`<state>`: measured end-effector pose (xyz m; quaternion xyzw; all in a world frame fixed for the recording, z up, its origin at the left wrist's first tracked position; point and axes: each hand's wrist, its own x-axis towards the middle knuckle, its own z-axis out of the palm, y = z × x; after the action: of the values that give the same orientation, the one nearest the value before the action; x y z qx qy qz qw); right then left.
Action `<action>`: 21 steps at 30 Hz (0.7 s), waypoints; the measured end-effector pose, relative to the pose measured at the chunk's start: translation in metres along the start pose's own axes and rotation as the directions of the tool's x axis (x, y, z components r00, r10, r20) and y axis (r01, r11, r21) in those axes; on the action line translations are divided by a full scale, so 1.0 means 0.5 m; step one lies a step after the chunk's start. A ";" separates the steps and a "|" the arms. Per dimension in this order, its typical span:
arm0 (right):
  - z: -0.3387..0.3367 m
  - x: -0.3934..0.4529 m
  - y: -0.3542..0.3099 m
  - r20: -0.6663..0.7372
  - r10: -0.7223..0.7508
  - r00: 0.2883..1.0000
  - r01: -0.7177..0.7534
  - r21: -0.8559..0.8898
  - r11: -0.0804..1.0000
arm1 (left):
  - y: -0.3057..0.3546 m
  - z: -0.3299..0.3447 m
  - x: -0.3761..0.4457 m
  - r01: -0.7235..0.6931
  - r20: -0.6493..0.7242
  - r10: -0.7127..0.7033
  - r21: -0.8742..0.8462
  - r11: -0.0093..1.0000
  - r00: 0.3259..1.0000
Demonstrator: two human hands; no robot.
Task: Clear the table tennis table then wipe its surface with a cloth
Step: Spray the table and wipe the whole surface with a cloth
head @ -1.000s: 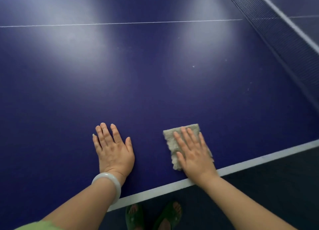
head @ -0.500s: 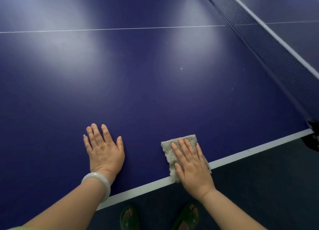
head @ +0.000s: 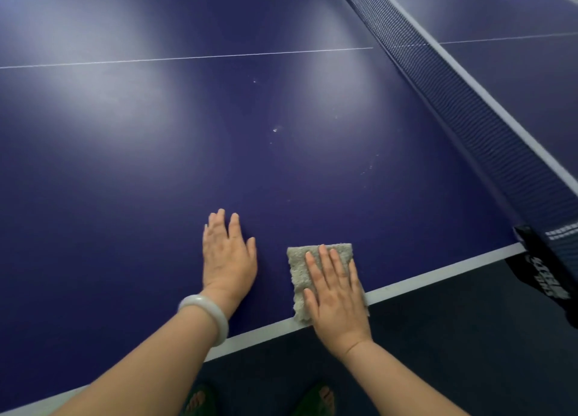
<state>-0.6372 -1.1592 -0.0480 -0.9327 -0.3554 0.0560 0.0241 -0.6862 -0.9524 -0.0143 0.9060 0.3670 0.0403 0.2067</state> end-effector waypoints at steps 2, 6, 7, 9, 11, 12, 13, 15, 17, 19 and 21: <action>-0.007 -0.003 0.053 0.036 -0.118 0.992 0.119 -0.009 0.993 | 0.049 0.036 0.000 0.081 0.013 -0.081 0.051 0.995 0.997; -0.020 0.019 0.232 0.040 -0.004 0.999 0.005 -0.022 1.000 | 0.068 0.086 -0.012 0.147 -0.073 -0.135 0.197 0.969 0.988; -0.027 0.033 0.278 0.041 0.083 0.996 -0.082 -0.016 0.996 | 0.068 0.090 -0.011 0.153 -0.083 -0.138 0.209 0.966 0.987; -0.042 0.074 0.347 0.071 0.302 0.951 -0.303 0.001 0.953 | 0.068 0.096 -0.006 0.164 -0.085 -0.148 0.231 0.959 0.985; -0.056 0.127 0.355 0.098 0.504 0.858 -0.509 0.033 0.860 | 0.070 0.099 -0.004 0.171 -0.080 -0.155 0.255 0.952 0.985; -0.062 0.152 0.334 0.103 0.556 0.825 -0.562 0.049 0.826 | 0.070 0.099 -0.003 0.174 -0.081 -0.158 0.260 0.950 0.984; -0.065 0.173 0.302 0.101 0.544 0.833 -0.551 0.063 0.832 | 0.070 0.099 -0.003 0.178 -0.087 -0.160 0.261 0.949 0.983; -0.061 0.193 0.221 0.089 0.325 0.941 -0.332 0.080 0.940 | 0.070 0.099 -0.002 0.183 -0.094 -0.164 0.262 0.947 0.982; -0.050 0.174 0.155 0.068 -0.018 0.997 0.011 0.102 0.995 | 0.070 0.099 -0.002 0.184 -0.096 -0.164 0.263 0.947 0.982; -0.043 0.131 0.154 0.059 -0.270 0.961 0.265 0.085 0.961 | 0.068 0.099 -0.002 0.183 -0.101 -0.162 0.267 0.946 0.982; -0.039 0.111 0.228 0.059 -0.408 0.911 0.407 0.023 0.913 | 0.069 0.100 -0.002 0.186 -0.101 -0.163 0.277 0.943 0.981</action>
<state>-0.5184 -1.2074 -0.0430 -0.8357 -0.5425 0.0806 0.0290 -0.6531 -0.9925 -0.0457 0.8881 0.4555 0.0031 0.0625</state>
